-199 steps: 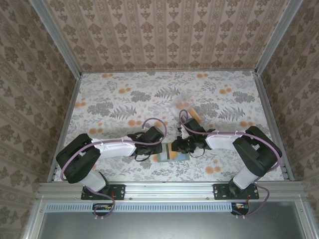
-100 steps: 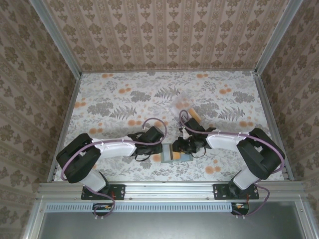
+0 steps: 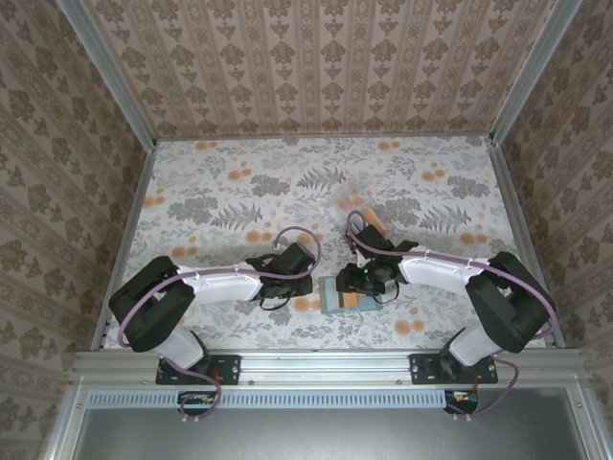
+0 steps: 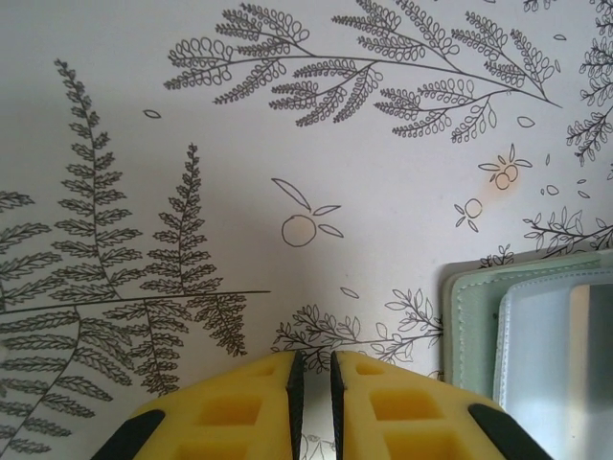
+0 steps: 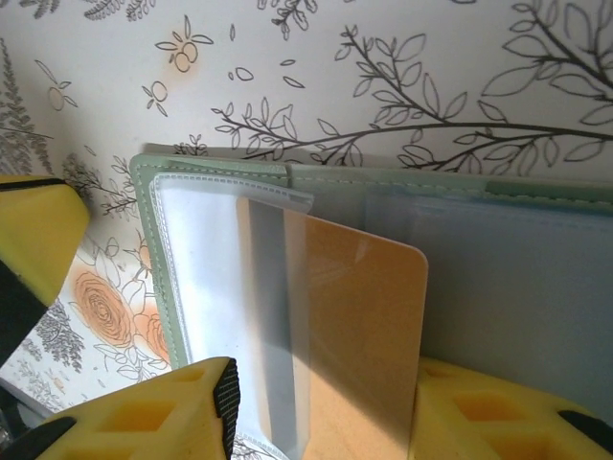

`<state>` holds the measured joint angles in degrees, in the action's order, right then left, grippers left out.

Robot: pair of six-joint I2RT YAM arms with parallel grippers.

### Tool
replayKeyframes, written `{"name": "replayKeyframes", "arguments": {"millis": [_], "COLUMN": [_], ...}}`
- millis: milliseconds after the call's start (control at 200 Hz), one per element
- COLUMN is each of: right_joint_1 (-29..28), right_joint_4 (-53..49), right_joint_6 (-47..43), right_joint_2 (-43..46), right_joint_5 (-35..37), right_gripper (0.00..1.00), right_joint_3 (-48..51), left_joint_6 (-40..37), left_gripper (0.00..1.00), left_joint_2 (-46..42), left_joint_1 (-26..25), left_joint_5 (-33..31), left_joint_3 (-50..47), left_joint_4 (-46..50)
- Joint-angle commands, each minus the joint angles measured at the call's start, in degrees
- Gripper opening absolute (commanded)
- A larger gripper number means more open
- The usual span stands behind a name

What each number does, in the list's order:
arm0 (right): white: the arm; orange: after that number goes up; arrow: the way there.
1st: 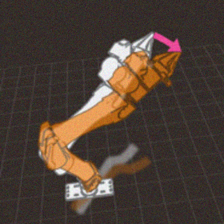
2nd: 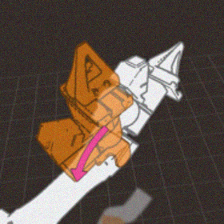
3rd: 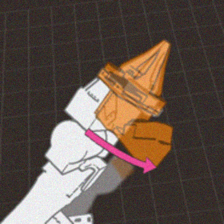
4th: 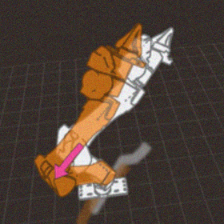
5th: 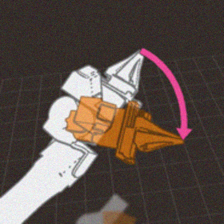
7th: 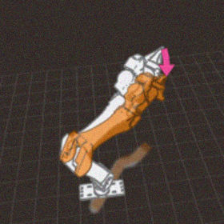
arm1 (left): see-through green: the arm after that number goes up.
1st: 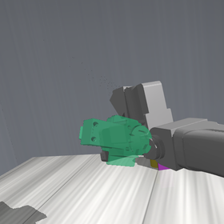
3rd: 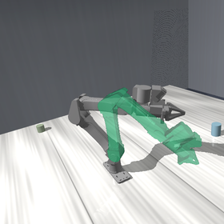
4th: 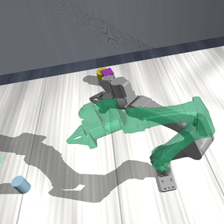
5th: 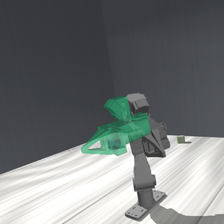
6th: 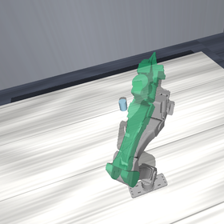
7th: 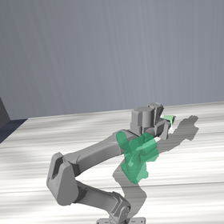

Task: Put the credit cards into the card holder
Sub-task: Insert the credit card into the card slot.

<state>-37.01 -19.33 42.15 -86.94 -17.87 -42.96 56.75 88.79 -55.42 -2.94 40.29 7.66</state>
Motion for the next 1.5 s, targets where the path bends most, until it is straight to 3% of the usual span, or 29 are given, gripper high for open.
{"name": "replayKeyframes", "arguments": {"millis": [0,340,520,720,990,1165,1495], "right_joint_1": [-0.72,-1.39,-1.35,-1.4,-1.41,-1.52,-1.86], "right_joint_4": [-5.2,-11.16,-11.71,-8.72,-10.03,-8.13,-10.9], "right_joint_6": [-0.76,-0.58,-0.2,-0.32,-0.33,-0.53,-0.49], "right_joint_2": [1.59,3.21,3.92,1.71,-0.41,-1.1,0.69], "right_joint_5": [3.67,9.53,9.08,6.18,8.1,6.18,8.17], "right_gripper": [0.48,0.52,0.5,0.35,0.35,0.26,0.28], "right_joint_3": [-2.08,-5.01,-3.9,-3.05,-3.53,-3.19,-4.72], "left_joint_6": [-0.61,-3.11,-3.6,-3.1,-2.66,-2.39,-1.71], "left_gripper": [0.19,0.33,0.38,0.38,0.38,0.36,0.32], "left_joint_2": [1.94,-0.95,0.32,2.97,5.29,6.42,7.36], "left_joint_1": [-0.51,-1.43,-1.52,-1.62,-1.83,-1.91,-1.98], "left_joint_5": [2.58,3.4,4.02,5.83,6.93,7.27,7.47], "left_joint_3": [0.84,3.75,5.31,5.97,6.23,6.37,6.05], "left_joint_4": [-1.5,-1.03,-0.53,-2.4,-3.54,-4.04,-4.5]}}
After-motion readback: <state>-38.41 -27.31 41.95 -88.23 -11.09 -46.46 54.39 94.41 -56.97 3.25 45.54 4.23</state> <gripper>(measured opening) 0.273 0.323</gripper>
